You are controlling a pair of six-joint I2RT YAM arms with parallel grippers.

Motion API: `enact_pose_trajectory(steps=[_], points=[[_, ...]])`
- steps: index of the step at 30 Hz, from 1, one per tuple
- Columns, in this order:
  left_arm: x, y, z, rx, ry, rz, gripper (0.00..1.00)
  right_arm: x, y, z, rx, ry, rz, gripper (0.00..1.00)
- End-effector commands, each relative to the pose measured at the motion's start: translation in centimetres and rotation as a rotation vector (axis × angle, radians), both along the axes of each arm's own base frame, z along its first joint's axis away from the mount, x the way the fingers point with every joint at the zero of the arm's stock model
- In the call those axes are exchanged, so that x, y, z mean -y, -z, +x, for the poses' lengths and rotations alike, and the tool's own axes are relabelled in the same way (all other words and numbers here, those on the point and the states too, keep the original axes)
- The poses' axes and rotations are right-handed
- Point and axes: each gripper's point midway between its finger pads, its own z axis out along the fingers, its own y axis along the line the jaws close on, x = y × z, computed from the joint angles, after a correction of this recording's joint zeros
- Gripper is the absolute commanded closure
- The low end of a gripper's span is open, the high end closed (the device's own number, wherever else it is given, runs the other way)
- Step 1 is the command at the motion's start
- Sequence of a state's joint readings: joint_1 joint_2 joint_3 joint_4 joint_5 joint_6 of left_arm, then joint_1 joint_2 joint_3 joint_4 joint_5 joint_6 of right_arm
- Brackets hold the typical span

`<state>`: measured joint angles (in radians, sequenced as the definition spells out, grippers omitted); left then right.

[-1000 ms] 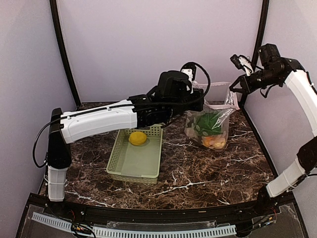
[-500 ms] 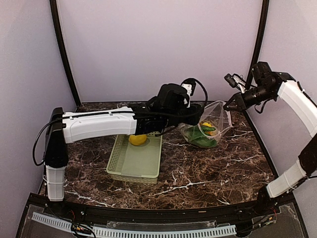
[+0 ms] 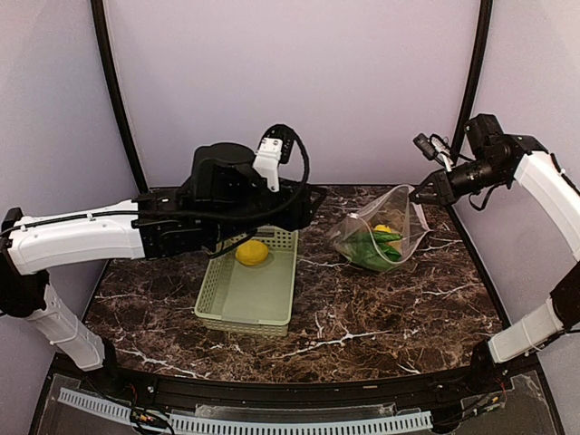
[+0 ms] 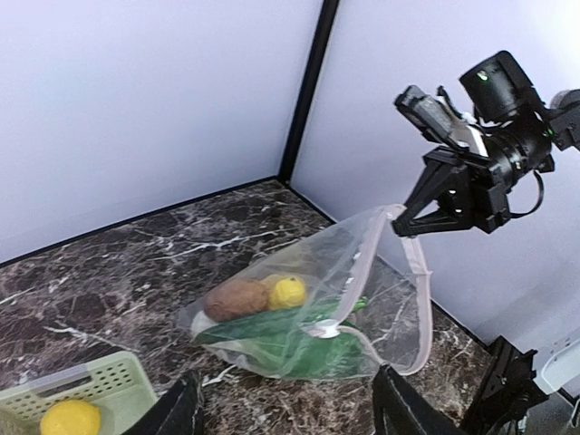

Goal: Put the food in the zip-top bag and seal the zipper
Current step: Move the fake fruit to the bin.

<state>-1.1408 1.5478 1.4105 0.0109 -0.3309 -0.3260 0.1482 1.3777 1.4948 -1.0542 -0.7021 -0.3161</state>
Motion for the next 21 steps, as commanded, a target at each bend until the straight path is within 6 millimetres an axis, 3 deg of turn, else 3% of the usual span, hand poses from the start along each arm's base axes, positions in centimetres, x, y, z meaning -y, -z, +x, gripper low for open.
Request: enact_pose_trajectory(steps=[1,10,21], points=[[-5.3,3.7,1.4,0.005,-0.192,0.173,0.34,-0.3,-1.2,-0.9,0.039,-0.029,0.04,1.0],[-9.8,7.7,2.7,-0.048,-0.305,0.322,0.27,-0.5,-1.5,-1.3,0.043,-0.043,0.051,1.0],[-12.8,11.4,5.8,-0.197,-0.36,0.45,0.2,-0.5,-1.5,-1.6,0.048,-0.046,0.052,1.0]])
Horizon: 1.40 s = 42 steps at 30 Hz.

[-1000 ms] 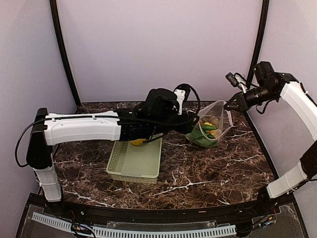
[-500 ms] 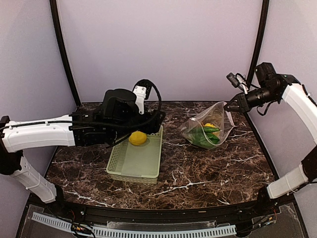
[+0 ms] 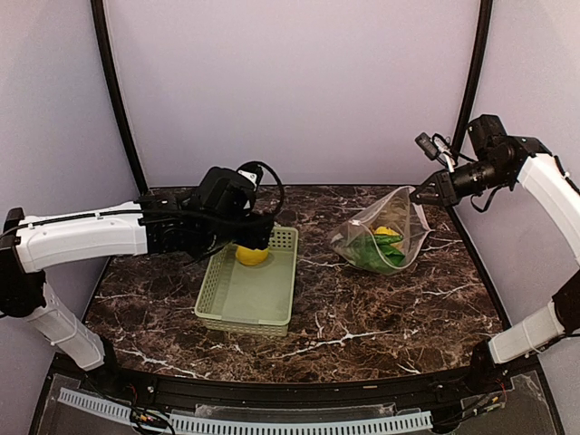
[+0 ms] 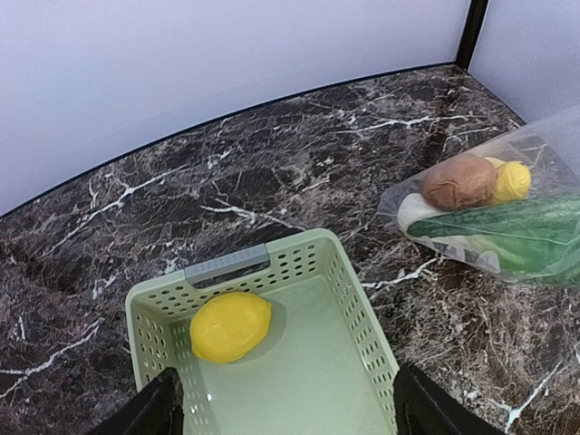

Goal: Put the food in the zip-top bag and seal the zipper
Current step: Move the fake fruit to the bin.

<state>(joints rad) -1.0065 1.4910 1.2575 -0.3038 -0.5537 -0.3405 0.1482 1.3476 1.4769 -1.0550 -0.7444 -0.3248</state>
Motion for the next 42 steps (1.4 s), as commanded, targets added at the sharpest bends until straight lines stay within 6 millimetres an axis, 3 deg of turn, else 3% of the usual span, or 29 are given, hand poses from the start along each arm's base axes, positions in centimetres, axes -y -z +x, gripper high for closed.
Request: enact_pose_trajectory(steps=[1,8,19,25,36,42], points=[[-1.8,1.9,1.3,-0.102,-0.036,0.067,0.2,-0.1,-0.9,-0.6,0.035,-0.015,0.019,1.0],[-2.8,4.6,3.4,-0.192,-0.034,0.105,0.07,0.0,-0.5,-0.8,0.031,-0.016,0.016,1.0],[-1.9,8.8,5.1,-0.338,0.069,0.199,0.08,0.1,-0.2,-1.0,0.031,-0.013,0.009,1.0],[-3.2,11.7,6.1,-0.452,0.03,0.256,0.07,0.1,0.2,-1.0,0.024,-0.013,0.006,1.0],[-2.5,13.3,8.7,-0.455,0.048,0.289,0.06,0.0,0.5,-0.8,0.013,-0.017,0.011,1.0],[-3.3,14.4,10.1,-0.476,0.041,0.337,0.06,0.0,0.6,-0.7,0.009,-0.018,0.009,1.0]])
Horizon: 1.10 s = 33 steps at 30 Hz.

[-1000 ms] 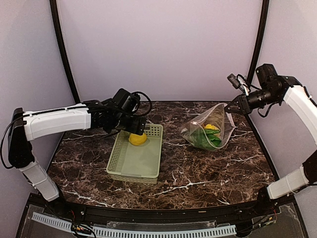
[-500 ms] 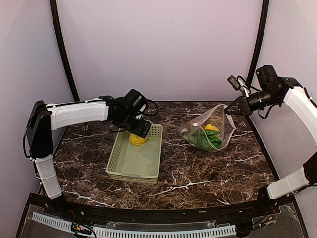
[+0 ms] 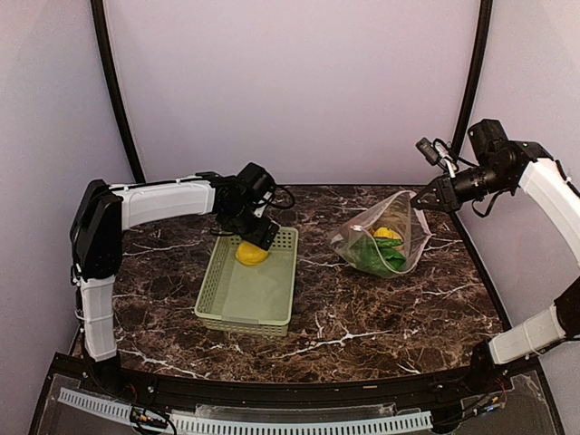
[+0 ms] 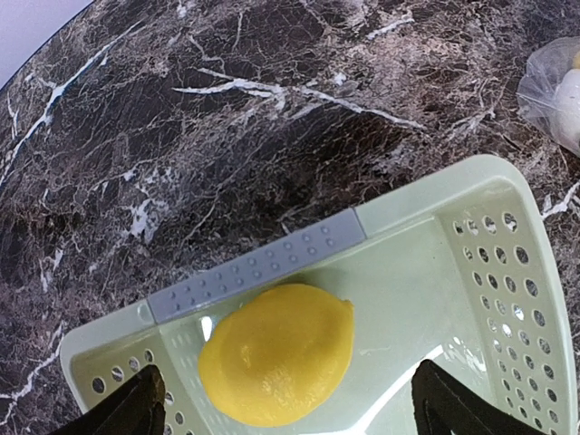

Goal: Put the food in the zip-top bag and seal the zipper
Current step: Move the fake fruit to the bin.

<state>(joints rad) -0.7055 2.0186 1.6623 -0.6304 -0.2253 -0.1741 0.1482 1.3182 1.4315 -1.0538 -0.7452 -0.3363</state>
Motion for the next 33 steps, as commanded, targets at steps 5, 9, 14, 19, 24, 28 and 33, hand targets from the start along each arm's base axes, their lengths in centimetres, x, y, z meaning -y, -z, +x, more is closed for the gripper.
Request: enact_pose_trajectory(steps=[5,9,14,19,24,28,33], points=[[-1.4,1.8,0.4,-0.046,0.011,0.067,0.06,-0.2,0.1,0.2,0.008,-0.012,0.016,1.0],[-0.4,2.4,0.2,-0.068,0.036,0.026,0.08,-0.2,0.2,0.3,0.006,-0.012,0.016,1.0],[0.6,3.0,-0.7,-0.116,0.051,-0.032,0.1,-0.2,0.3,0.3,0.002,-0.011,0.013,1.0],[0.9,3.0,-2.3,-0.195,0.026,-0.072,0.1,-0.1,0.3,0.2,0.004,-0.012,0.012,1.0],[2.6,2.9,-5.1,-0.267,0.081,-0.098,0.09,-0.2,0.4,0.3,0.0,-0.013,0.013,1.0],[4.7,1.7,-7.8,-0.29,0.154,-0.113,0.11,-0.2,0.4,0.3,-0.002,-0.015,0.015,1.0],[3.8,0.5,-7.8,-0.222,0.104,-0.041,0.12,-0.2,0.5,0.2,-0.005,-0.017,0.018,1.0]])
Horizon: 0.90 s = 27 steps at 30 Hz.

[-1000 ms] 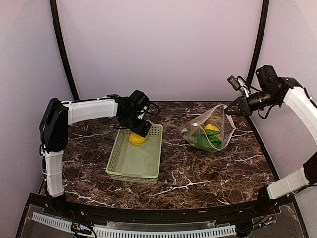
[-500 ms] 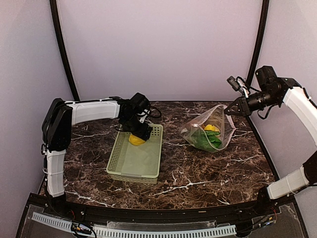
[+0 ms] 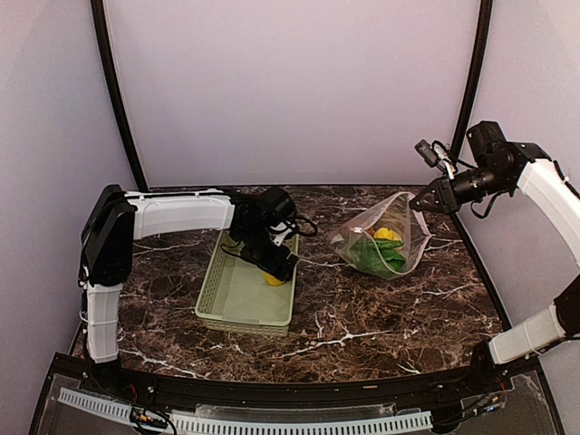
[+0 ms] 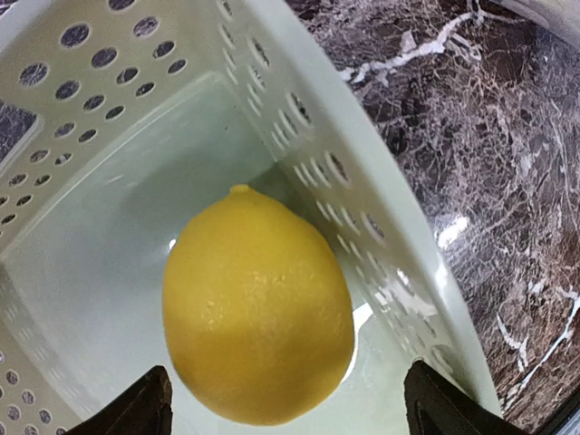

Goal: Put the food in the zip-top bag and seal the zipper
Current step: Move the fake fruit to the bin, then pick up the fake fruit from the bin.

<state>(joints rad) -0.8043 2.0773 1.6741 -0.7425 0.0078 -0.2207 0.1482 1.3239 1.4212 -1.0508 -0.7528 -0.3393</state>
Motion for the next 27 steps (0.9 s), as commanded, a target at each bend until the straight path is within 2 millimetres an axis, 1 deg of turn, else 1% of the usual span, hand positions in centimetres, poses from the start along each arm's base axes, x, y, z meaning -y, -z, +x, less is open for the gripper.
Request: enact_pose_trajectory(steps=[1,5,8,13,15,16,18,23,27], points=[[-1.8,-3.6,0.1,0.075,-0.056,0.05,0.12,-0.1,0.1,0.1,0.008,-0.011,0.015,1.0],[-2.2,-3.9,0.9,0.101,-0.101,0.058,0.12,-0.1,0.0,0.0,0.012,-0.011,0.015,1.0],[-1.8,-3.7,1.4,0.095,-0.147,0.028,0.12,-0.1,0.0,0.0,0.013,-0.009,0.012,1.0],[0.4,-2.7,1.6,0.042,-0.175,-0.079,0.12,0.0,0.0,-0.2,0.015,-0.006,0.009,1.0],[1.0,-2.4,1.7,0.026,-0.187,-0.106,0.13,0.0,0.1,-0.3,0.014,-0.005,0.008,1.0],[1.6,-2.2,1.5,0.002,-0.181,-0.132,0.13,0.1,0.1,-0.3,0.013,-0.004,0.006,1.0],[2.0,-1.9,1.3,-0.021,-0.189,-0.151,0.14,0.1,0.1,-0.2,0.016,-0.002,0.003,1.0],[2.2,-1.3,0.7,-0.068,-0.2,-0.157,0.17,0.1,0.1,-0.3,0.018,-0.002,0.001,1.0],[1.3,-0.7,0.3,-0.082,-0.212,-0.117,0.18,0.1,0.2,-0.3,0.016,-0.005,0.006,1.0]])
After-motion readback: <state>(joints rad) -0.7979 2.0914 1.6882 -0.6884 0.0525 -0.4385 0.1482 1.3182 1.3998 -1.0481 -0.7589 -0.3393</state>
